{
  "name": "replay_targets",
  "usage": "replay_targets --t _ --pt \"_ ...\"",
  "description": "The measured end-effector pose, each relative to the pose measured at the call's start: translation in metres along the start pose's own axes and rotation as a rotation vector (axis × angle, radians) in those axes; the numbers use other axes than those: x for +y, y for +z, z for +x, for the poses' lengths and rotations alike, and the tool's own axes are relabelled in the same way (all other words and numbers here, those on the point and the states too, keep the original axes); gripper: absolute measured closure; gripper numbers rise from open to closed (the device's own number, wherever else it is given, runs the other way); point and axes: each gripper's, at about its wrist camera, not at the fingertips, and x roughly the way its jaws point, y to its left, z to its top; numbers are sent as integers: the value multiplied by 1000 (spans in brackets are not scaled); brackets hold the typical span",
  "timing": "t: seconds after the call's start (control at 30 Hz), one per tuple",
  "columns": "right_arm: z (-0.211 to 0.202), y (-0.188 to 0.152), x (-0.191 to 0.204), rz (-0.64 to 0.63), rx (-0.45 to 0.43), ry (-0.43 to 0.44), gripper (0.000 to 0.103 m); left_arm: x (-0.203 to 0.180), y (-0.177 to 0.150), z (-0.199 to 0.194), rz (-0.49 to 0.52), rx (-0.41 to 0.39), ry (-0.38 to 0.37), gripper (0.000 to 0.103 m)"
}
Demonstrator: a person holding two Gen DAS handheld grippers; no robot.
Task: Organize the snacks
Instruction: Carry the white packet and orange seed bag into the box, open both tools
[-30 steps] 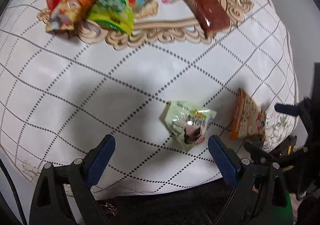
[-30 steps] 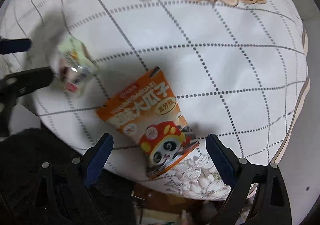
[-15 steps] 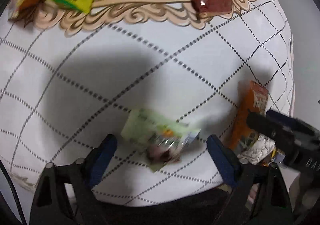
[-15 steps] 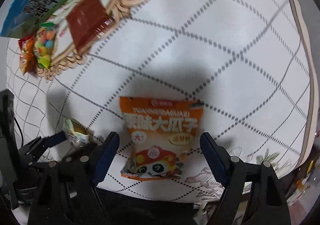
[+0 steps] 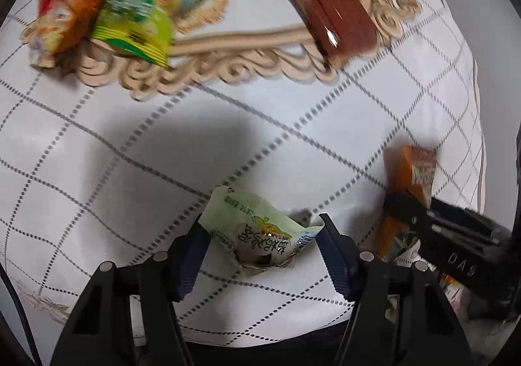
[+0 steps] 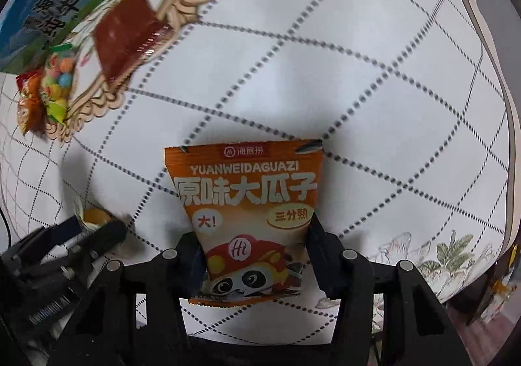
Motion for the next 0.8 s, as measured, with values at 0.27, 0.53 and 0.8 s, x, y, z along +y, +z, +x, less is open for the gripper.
replay_targets --t 0.27,0.53,0.8 --pt "-49 14 9 -8 -84 98 50 16 15 -49 -68 -76 -61 47" --pt "-146 64 43 -112 -252 188 50 17 52 -122 -71 -209 -162 59" --pt "-120 105 63 -134 -219 136 50 48 82 -55 -164 18 -210 39"
